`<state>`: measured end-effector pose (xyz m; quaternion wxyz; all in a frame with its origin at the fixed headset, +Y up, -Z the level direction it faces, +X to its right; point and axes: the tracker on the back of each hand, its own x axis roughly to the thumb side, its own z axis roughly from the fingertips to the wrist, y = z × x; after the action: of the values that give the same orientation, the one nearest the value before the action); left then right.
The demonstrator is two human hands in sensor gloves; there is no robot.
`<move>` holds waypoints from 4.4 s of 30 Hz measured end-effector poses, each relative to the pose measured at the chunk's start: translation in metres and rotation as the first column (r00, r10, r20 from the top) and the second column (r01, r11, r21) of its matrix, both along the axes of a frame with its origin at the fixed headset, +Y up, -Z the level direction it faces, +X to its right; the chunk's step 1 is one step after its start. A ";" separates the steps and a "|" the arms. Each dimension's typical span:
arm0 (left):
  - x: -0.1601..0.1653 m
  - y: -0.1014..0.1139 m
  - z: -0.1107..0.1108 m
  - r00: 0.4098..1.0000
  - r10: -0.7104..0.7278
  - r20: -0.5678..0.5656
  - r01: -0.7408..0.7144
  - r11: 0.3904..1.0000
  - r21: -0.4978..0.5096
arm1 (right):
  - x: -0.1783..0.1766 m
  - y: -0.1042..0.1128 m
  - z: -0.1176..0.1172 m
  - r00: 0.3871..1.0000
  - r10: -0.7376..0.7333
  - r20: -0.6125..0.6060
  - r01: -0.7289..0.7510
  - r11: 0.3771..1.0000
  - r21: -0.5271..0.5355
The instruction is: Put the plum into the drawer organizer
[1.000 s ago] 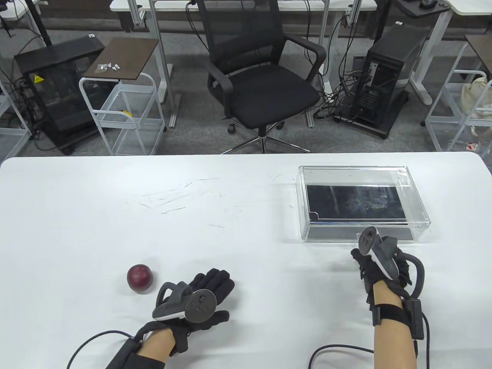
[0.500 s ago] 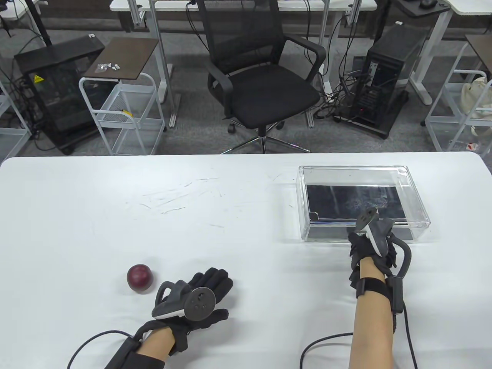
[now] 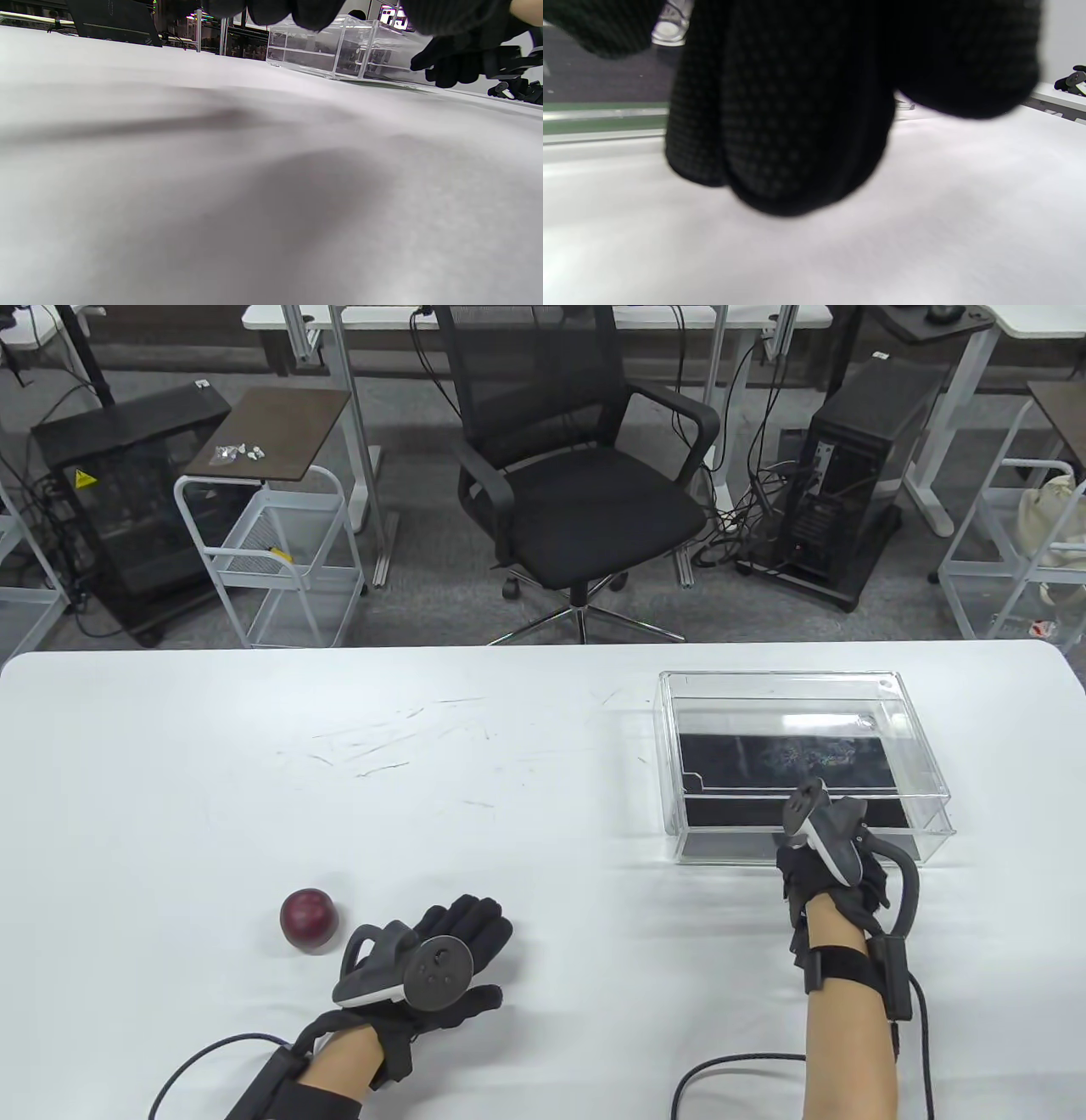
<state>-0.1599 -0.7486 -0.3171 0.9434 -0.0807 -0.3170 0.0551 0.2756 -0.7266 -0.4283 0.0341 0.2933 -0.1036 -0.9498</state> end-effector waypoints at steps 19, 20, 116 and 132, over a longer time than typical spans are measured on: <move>-0.001 -0.001 0.000 0.999 -0.025 -0.020 0.025 1.000 0.003 | 0.000 -0.001 0.053 0.998 -0.062 0.003 0.062 0.997 -0.055; -0.001 -0.001 0.000 1.000 -0.024 -0.021 0.024 1.000 0.003 | -0.002 0.000 0.055 0.998 -0.062 0.005 0.062 0.997 -0.049; -0.027 0.043 -0.009 0.965 0.107 -0.238 -0.089 0.992 0.085 | -0.177 -0.010 0.122 0.512 0.046 -0.858 0.130 0.983 0.130; -0.046 0.016 -0.017 0.966 0.115 -0.232 -0.113 0.993 0.022 | -0.239 0.014 0.077 0.547 -0.127 -0.828 0.180 0.983 -0.032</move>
<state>-0.2061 -0.7325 -0.3345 0.9696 -0.0514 -0.2085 0.1168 0.0368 -0.7126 -0.3515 -0.0127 -0.1947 -0.0739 -0.9780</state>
